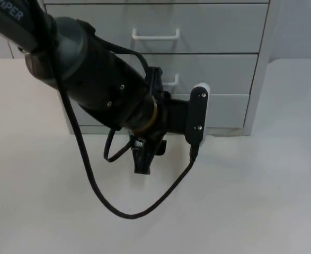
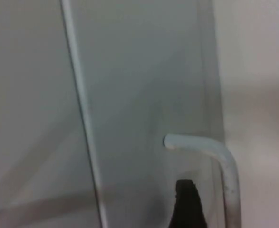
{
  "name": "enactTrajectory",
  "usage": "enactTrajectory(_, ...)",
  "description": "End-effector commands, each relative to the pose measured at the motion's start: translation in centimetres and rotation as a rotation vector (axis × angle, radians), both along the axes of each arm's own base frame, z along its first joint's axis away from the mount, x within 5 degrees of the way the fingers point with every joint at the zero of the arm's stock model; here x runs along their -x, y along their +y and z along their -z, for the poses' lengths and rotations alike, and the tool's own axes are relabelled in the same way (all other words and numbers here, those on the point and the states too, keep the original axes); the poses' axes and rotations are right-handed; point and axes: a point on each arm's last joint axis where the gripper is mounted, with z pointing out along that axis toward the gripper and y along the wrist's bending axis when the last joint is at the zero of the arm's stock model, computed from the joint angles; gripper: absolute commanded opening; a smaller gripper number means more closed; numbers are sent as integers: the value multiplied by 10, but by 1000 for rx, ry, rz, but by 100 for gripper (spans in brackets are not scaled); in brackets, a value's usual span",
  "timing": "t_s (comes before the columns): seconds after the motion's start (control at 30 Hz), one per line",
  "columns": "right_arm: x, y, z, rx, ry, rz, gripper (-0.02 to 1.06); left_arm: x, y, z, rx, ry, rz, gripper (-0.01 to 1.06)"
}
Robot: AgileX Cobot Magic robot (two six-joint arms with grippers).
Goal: Open the drawer with the left hand, place the block into the drawer with the right hand, then close the drawer with the left hand.
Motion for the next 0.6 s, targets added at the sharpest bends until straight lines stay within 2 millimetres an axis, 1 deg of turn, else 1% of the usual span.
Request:
enactTrajectory(0.0, -1, 1, 0, 3, -9, -5, 105, -1, -1, 8, 2, 19, -4, 56)
enactTrajectory(0.1, -1, 1, 0, 3, -9, -5, 105, -7, 0, 18, -36, -4, -36, 56)
enactTrajectory(0.23, -1, 1, 0, 3, -9, -5, 105, -9, -2, 22, -28, 4, -45, 56)
enactTrajectory(0.27, -1, 1, 0, 3, -9, -5, 105, -9, -2, 22, -24, 5, -50, 53)
enactTrajectory(0.3, -1, 1, 0, 3, -9, -5, 105, -9, -2, 22, -24, 5, -50, 53)
enactTrajectory(0.33, -1, 1, 0, 0, -9, -5, 105, -9, -2, 22, -24, 5, -50, 50)
enactTrajectory(0.37, -1, 1, 0, 0, -9, -5, 105, -9, -2, 22, -20, 8, -56, 41)
enactTrajectory(0.4, -1, 1, 0, -2, -9, -5, 105, -9, -1, 22, -15, 12, -65, 29)
enactTrajectory(0.43, -1, 1, 0, -2, -9, -5, 105, -9, -1, 23, -9, 17, -76, 21)
enactTrajectory(0.47, -1, 1, 0, -2, -9, -5, 105, -9, -1, 23, -9, 17, -76, 21)
enactTrajectory(0.5, -1, 1, 0, -2, -9, -5, 105, -8, -1, 23, 1, 25, -94, 9)
enactTrajectory(0.53, -1, 1, 0, -2, -9, -5, 105, -8, -1, 23, 7, 29, -103, 1)
enactTrajectory(0.57, -1, 1, 0, -2, -9, -5, 105, -8, 0, 23, 15, 36, -118, 0)
